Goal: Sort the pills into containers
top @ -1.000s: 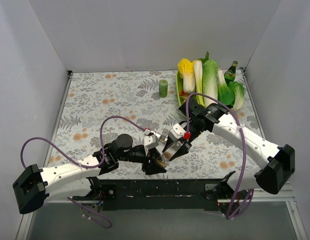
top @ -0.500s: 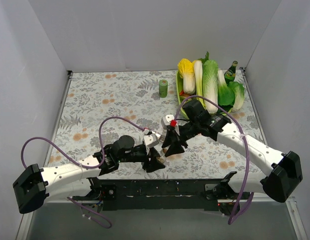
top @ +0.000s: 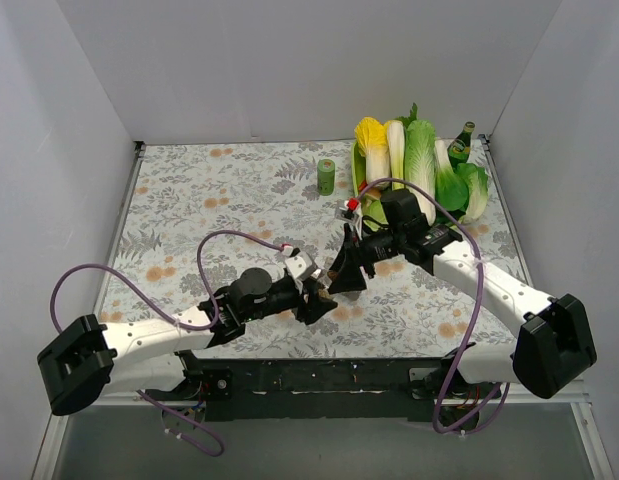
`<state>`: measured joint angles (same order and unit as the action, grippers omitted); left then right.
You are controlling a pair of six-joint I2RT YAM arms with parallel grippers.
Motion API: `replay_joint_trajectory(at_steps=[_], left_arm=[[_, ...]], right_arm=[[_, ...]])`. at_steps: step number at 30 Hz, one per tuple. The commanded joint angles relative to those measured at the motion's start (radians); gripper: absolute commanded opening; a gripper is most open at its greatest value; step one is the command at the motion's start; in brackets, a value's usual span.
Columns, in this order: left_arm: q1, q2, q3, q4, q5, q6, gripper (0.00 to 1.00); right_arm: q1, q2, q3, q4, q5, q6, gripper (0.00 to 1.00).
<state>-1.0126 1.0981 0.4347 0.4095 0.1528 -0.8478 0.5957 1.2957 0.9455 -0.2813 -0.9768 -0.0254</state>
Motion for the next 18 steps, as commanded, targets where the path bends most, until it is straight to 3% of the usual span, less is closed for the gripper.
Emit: replay_joint_trajectory(at_steps=[1, 4, 5, 7, 8, 9, 11, 12, 15, 18], left_arm=[[0.006, -0.050, -0.008, 0.075, 0.086, 0.007, 0.00], [0.006, -0.079, -0.007, 0.014, 0.151, 0.007, 0.00], [0.006, -0.084, -0.002, -0.023, 0.174, 0.004, 0.00], [0.006, -0.099, 0.018, -0.053, 0.243, -0.007, 0.00], [0.006, -0.104, 0.024, -0.076, 0.264, -0.011, 0.00], [0.008, -0.110, 0.035, -0.087, 0.286, -0.013, 0.00], [0.006, -0.116, 0.044, -0.106, 0.349, -0.025, 0.00], [0.006, -0.119, 0.047, -0.106, 0.373, -0.030, 0.00], [0.006, -0.121, 0.067, -0.109, 0.448, -0.051, 0.00], [0.006, -0.119, 0.081, -0.103, 0.488, -0.066, 0.00]], right_arm=[[-0.026, -0.050, 0.019, 0.028, -0.195, -0.053, 0.78], [-0.053, -0.055, 0.100, -0.068, -0.275, -0.198, 0.87], [-0.056, -0.046, 0.133, -0.188, -0.295, -0.282, 0.88], [-0.054, -0.030, 0.209, -0.350, -0.342, -0.573, 0.91], [-0.054, -0.016, 0.231, -0.540, -0.355, -0.696, 0.91], [-0.056, -0.010, 0.251, -0.634, -0.361, -0.984, 0.91], [-0.047, 0.005, 0.288, -0.798, -0.336, -1.234, 0.91], [-0.043, 0.010, 0.295, -0.911, -0.314, -1.442, 0.92], [0.010, 0.022, 0.312, -1.027, -0.246, -1.608, 0.91], [0.088, 0.001, 0.280, -1.012, -0.198, -1.625, 0.90]])
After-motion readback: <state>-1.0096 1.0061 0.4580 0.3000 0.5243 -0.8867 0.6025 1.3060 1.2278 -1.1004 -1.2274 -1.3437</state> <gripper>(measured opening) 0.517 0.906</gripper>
